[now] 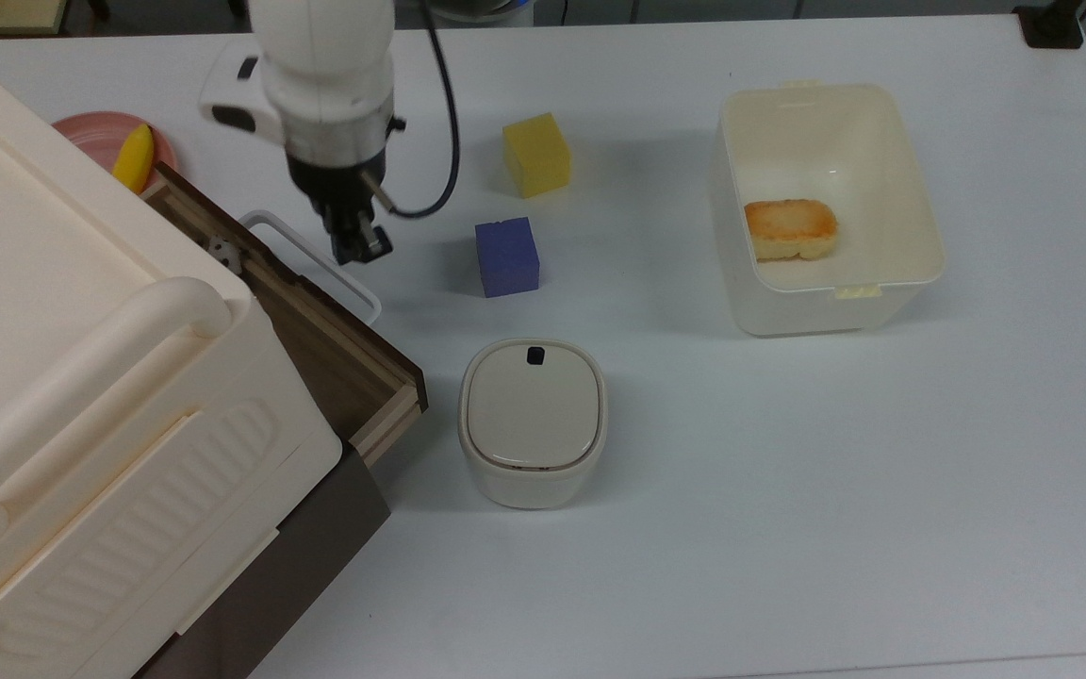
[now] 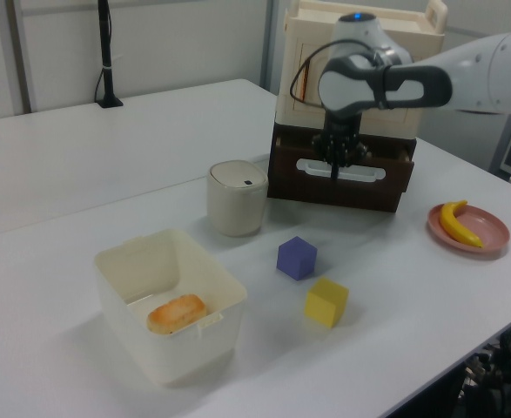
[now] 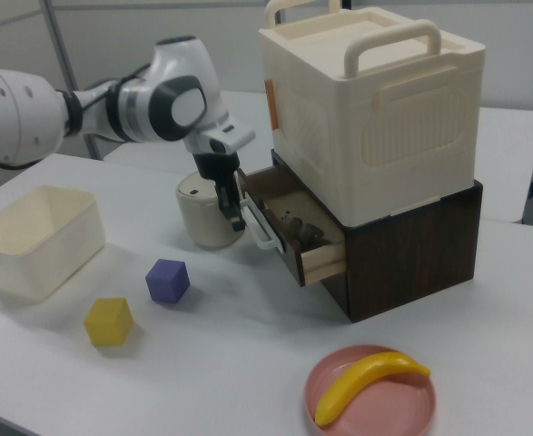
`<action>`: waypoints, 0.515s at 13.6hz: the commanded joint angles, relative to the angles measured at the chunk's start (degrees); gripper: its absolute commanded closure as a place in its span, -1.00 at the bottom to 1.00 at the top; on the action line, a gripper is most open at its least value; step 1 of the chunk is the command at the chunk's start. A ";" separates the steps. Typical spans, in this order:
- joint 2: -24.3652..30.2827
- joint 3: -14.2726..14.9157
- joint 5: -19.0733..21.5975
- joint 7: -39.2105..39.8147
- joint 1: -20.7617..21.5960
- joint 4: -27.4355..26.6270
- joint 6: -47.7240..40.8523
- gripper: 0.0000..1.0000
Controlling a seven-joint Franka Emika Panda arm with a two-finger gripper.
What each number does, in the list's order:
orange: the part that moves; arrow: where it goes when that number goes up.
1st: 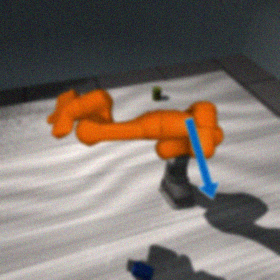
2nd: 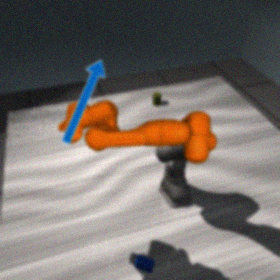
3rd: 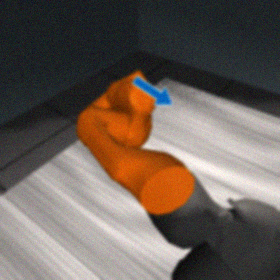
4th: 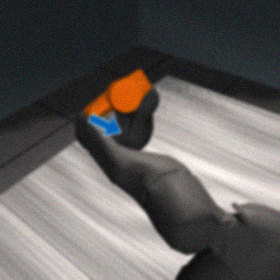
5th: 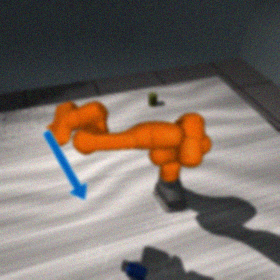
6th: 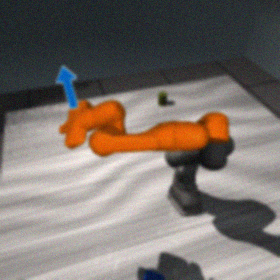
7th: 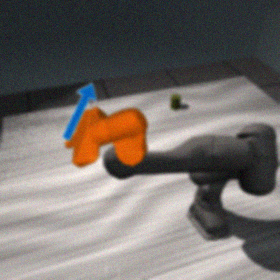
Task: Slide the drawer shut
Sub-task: 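Lower the gripper toward the open drawer's white handle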
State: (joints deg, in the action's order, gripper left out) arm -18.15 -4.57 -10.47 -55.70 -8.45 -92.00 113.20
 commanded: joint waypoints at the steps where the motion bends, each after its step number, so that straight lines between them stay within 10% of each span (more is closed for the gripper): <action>1: -1.88 0.18 -2.88 -3.62 -0.42 -0.11 1.58 1.00; 7: -2.15 0.18 -2.89 -3.71 -0.51 0.85 1.59 1.00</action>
State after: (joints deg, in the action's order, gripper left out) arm -20.32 -4.58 -12.08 -57.91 -8.79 -91.79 113.26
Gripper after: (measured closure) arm 0.991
